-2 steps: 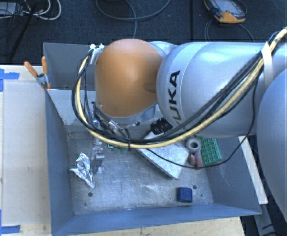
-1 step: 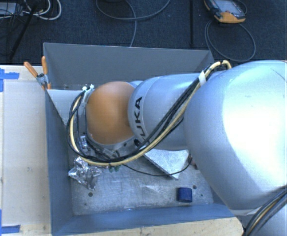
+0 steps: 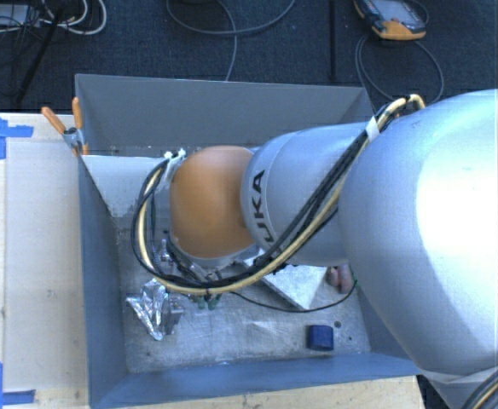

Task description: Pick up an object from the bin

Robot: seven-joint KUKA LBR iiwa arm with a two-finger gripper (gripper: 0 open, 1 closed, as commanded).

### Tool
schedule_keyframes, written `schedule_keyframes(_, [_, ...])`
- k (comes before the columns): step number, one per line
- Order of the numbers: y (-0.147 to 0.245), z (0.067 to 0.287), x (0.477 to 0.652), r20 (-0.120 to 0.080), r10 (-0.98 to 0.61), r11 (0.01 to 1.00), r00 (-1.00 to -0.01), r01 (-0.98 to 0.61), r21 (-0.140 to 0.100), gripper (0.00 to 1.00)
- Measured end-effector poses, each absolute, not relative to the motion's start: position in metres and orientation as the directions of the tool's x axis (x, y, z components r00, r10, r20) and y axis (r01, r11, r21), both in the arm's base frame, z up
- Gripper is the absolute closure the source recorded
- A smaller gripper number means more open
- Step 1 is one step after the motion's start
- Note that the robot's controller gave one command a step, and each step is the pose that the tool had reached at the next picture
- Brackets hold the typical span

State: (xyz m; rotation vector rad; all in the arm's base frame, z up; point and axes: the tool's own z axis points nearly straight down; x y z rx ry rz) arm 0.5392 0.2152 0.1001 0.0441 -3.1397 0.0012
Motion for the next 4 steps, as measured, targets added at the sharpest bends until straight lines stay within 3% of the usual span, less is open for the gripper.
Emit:
schedule_keyframes(1, [0.223,0.099,0.501,0.004,0.239,0.971,-0.971,0.239,-0.003,0.00])
schedule_keyframes(2, [0.230,0.072,0.478,-0.004,0.545,0.839,-0.839,0.545,0.007,0.00])
schedule_keyframes(3, [0.230,0.073,0.480,-0.001,0.548,0.837,-0.837,0.548,0.004,0.00])
schedule_keyframes(4, [0.229,0.075,0.482,-0.007,0.552,0.834,-0.834,0.552,0.007,1.00])
